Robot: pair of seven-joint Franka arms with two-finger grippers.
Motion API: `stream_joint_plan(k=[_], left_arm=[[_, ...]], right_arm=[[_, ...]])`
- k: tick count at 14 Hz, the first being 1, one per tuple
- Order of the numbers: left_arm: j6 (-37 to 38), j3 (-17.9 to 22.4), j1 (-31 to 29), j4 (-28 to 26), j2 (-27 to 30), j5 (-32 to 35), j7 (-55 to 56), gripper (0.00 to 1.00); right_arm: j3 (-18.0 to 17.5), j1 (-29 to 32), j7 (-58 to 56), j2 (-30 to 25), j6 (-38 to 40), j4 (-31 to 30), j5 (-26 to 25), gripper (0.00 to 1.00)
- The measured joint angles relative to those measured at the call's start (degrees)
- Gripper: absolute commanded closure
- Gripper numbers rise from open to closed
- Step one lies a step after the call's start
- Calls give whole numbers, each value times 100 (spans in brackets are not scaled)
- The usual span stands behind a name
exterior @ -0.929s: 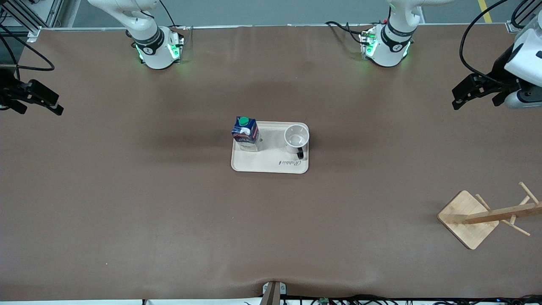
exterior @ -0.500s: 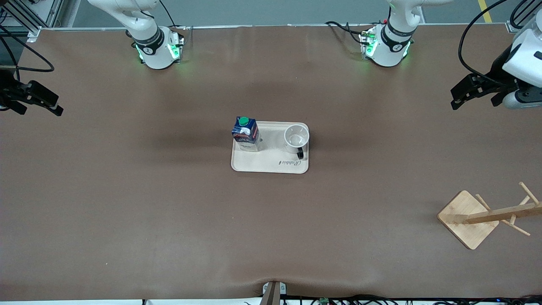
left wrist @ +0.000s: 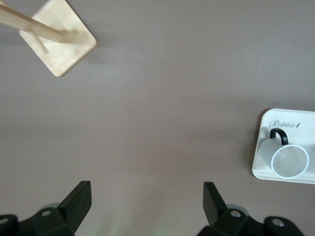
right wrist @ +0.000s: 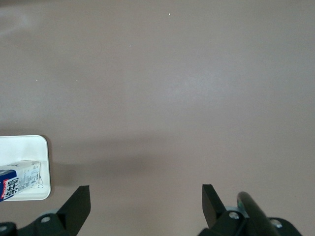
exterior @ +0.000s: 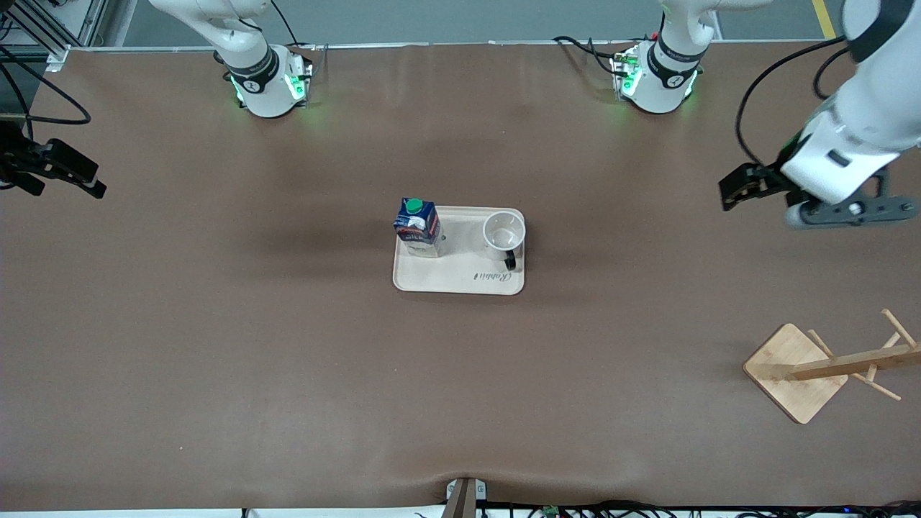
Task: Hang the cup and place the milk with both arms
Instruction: 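Move the left gripper toward the white mug on the tray, then lower the left gripper into the white mug and grip its rim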
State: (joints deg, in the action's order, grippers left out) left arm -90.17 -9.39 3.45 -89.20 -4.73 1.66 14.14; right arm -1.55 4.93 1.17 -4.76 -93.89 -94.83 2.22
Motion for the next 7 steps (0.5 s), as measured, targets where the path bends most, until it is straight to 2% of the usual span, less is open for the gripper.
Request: stream_joint_plan(k=[3, 7], left_arm=[[-187, -229, 297, 3, -416, 0, 545, 0], [-857, -265, 1033, -72, -1005, 0, 1307, 0]], right_arm=[[0, 3, 0, 7, -4, 7, 0, 0], [0, 5, 0, 12, -4, 13, 0, 0]])
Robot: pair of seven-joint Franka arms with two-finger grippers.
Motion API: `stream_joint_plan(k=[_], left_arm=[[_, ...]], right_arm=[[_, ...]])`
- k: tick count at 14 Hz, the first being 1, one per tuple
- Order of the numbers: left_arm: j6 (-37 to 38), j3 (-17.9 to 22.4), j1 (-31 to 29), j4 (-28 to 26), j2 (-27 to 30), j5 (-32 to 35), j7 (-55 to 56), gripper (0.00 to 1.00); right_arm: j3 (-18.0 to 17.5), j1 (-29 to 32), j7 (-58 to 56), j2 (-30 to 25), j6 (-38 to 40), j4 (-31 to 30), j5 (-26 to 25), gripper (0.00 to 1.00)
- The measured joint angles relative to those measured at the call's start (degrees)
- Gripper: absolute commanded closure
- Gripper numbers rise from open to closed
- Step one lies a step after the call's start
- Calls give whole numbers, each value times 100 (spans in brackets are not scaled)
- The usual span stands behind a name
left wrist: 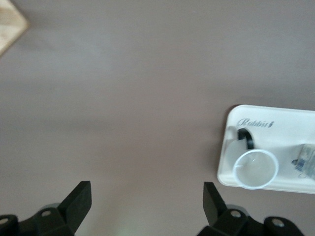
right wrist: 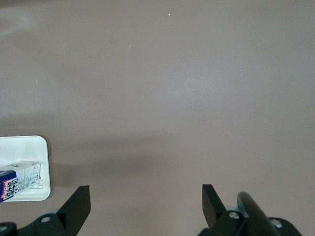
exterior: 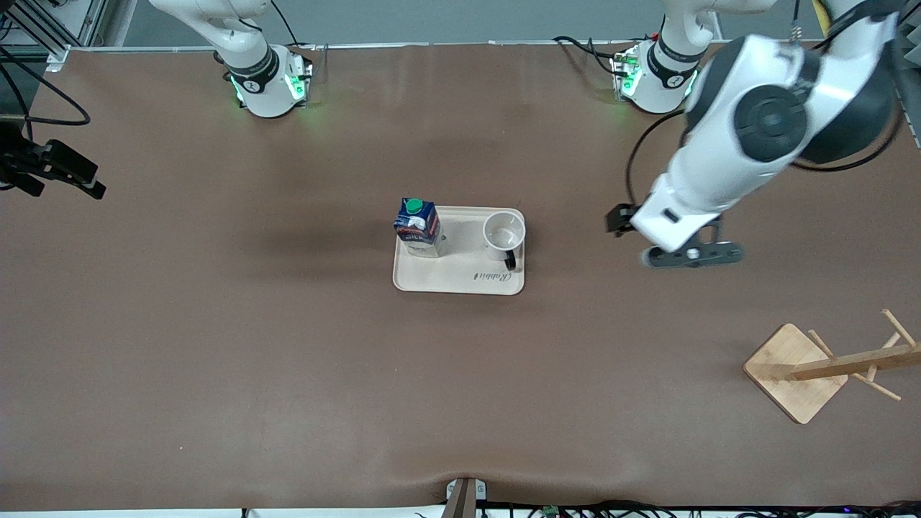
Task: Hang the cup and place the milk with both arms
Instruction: 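Lower the left gripper into the white mug and grip its rim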
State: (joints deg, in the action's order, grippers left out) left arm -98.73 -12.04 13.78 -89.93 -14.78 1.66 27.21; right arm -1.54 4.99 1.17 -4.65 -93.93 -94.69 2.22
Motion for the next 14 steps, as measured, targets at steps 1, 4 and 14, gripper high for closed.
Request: stream_joint_plan(k=[1, 4, 14], left_arm=[[-246, -2, 164, -71, -129, 0, 106, 0], [-843, -7, 550, -255, -490, 29, 527, 0], [-1662, -7, 1200, -349, -1324, 354, 1352, 0]], right_arm=[[0, 0, 0, 3, 0, 0, 0, 0], [0, 1, 0, 24, 0, 1, 0, 0], [-1, 1, -1, 46, -1, 3, 0, 0]])
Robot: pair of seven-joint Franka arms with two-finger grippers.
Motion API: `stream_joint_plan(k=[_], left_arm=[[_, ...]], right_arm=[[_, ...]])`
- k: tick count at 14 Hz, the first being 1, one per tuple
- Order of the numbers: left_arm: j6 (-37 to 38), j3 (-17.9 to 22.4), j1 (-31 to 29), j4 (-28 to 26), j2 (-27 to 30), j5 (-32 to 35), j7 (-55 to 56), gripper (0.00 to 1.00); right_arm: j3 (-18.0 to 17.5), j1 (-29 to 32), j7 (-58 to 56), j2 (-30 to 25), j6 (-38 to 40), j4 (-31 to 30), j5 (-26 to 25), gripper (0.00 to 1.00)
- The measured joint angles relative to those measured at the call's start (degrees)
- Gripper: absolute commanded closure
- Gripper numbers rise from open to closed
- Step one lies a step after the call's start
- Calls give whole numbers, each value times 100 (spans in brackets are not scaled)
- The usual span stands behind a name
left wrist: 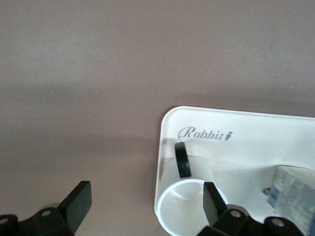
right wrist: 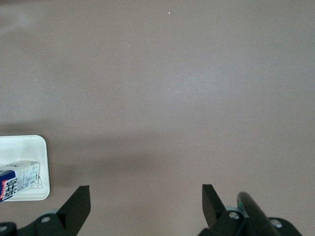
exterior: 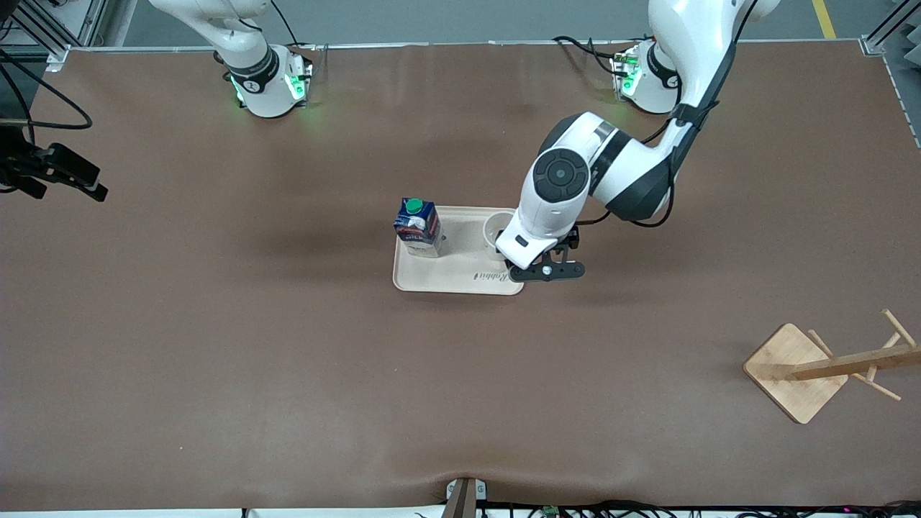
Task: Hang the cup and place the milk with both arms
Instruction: 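Lower the left gripper into the white mug and grip its rim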
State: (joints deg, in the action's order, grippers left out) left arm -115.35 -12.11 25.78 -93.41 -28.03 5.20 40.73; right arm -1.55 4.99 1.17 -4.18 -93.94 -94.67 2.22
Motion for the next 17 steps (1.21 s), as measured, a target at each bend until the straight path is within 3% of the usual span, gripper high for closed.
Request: stream_joint_plan(k=[5, 11, 12, 13, 16, 17], left_arm=[[-984, -16, 153, -1062, 73, 57, 374, 0], [-1427, -33, 283, -1613, 117, 57, 902, 0], [-1516, -34, 332, -1677, 94, 57, 978, 9], [-1656, -34, 375, -1756, 74, 57, 1035, 25], [-2091, -32, 407, -2009, 41, 57, 1080, 100], [-2132, -28, 405, -2036, 27, 57, 1082, 100]], right_arm=[[0, 0, 0, 1, 0, 1, 0, 0], [0, 0, -1, 1, 1, 1, 0, 0], [-1, 0, -1, 2, 2, 1, 0, 0], [-1, 0, -1, 2, 3, 1, 0, 0], [-1, 0, -1, 2, 8, 1, 0, 0], [-1, 0, -1, 3, 12, 1, 0, 0]])
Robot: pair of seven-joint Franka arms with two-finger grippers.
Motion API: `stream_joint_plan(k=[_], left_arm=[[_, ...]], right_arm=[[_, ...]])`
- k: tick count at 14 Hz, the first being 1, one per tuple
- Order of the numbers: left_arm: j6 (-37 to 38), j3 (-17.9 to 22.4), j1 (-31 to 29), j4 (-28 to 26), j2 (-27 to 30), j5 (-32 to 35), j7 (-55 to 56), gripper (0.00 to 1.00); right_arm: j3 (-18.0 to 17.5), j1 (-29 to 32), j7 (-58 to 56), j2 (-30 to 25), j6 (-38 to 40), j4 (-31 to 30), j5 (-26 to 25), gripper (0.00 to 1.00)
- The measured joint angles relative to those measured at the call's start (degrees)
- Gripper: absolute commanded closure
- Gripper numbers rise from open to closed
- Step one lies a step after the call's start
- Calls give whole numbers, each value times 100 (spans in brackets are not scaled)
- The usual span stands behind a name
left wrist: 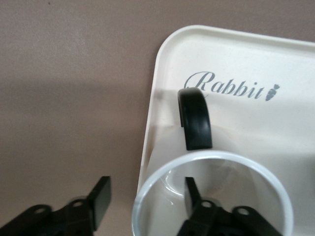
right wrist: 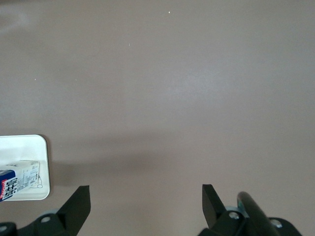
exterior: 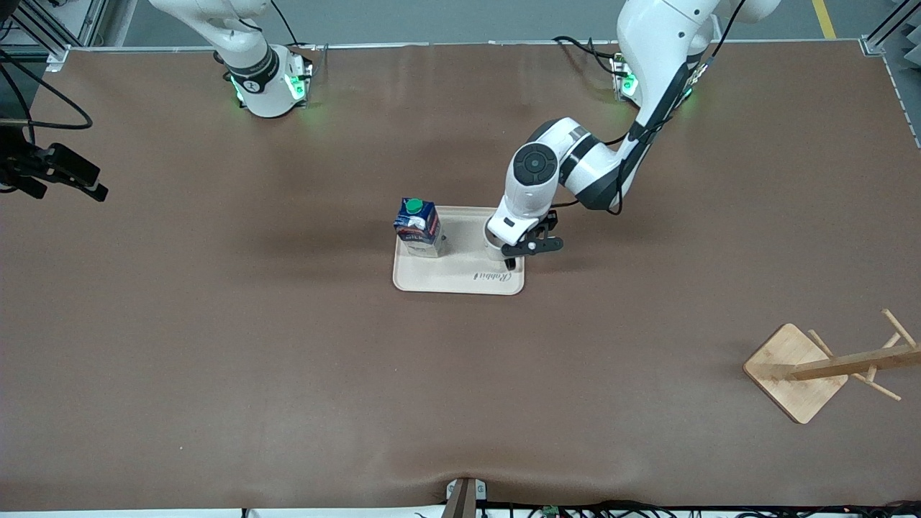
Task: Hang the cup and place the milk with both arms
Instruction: 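Lower the left gripper into the white mug and grip its rim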
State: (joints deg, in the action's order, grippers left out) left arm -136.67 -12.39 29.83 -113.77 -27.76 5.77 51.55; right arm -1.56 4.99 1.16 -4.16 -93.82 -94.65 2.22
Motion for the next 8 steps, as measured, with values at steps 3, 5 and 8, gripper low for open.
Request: stream_joint_plan(k=[3, 5, 8], left_arm=[[-49, 8, -18, 6, -14, 0, 72, 100], [-59, 12, -37, 75, -13, 0, 78, 100], [-49, 26, -55, 273, 3, 2, 80, 100]], right_arm=[[0, 0, 0, 5, 7, 0, 0, 0], [0, 0, 0, 10, 8, 0, 0, 0], [1, 0, 0, 47, -1, 0, -2, 0]])
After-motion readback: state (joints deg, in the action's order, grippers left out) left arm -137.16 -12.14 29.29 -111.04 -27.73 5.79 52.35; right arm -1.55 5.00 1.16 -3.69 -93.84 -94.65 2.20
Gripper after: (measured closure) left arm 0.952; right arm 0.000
